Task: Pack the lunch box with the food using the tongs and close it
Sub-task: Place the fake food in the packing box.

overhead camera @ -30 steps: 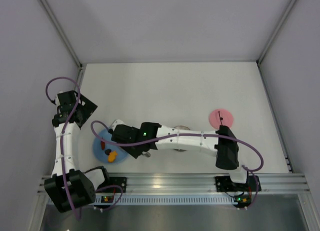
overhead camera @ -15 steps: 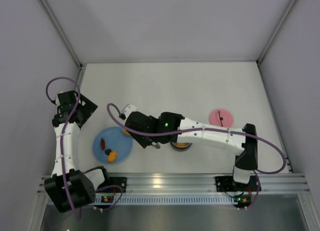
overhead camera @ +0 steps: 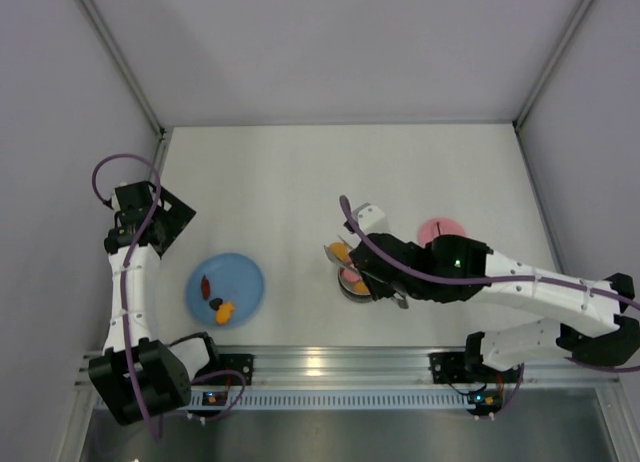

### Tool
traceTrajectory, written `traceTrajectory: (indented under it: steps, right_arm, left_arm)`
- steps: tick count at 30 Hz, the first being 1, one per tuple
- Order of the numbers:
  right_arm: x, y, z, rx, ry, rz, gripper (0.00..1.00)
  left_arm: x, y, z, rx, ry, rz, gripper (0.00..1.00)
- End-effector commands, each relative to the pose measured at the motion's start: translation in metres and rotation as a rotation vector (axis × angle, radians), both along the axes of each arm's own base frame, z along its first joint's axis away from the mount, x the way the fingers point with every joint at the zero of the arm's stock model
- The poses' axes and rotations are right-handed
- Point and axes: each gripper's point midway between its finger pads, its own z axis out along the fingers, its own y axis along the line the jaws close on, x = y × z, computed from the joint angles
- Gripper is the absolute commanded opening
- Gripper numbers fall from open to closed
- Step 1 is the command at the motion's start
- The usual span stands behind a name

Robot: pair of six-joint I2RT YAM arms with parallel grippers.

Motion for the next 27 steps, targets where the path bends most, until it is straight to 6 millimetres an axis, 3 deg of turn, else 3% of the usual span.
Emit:
traceTrajectory:
  steps: [1, 7, 13, 20, 27]
  right_arm:
    - [-0.001, -0.038, -0.010, -0.026, 0.009, -0.119, 0.36]
    - [-0.008, -0.062, -0.027, -0.029, 0.032, -0.175, 0.37]
    - [-0.008, -0.061, -0.039, -0.042, 0.043, -0.180, 0.39]
    - [-0.008, -0.059, -0.039, -0.038, 0.044, -0.179, 0.51]
    - [-0.007, -0.057, -0.034, -0.030, 0.038, -0.174, 0.53]
  left_arm:
    - [0.008, 0.002, 0.010, 0.012, -0.053, -0.005, 0.99]
    - [0.008, 0.002, 0.009, 0.010, -0.054, -0.006, 0.99]
    - [0.008, 0.001, 0.009, 0.009, -0.056, -0.008, 0.99]
    - [0.008, 0.001, 0.010, 0.009, -0.057, -0.008, 0.99]
    - [0.008, 0.001, 0.009, 0.008, -0.055, -0.008, 0.99]
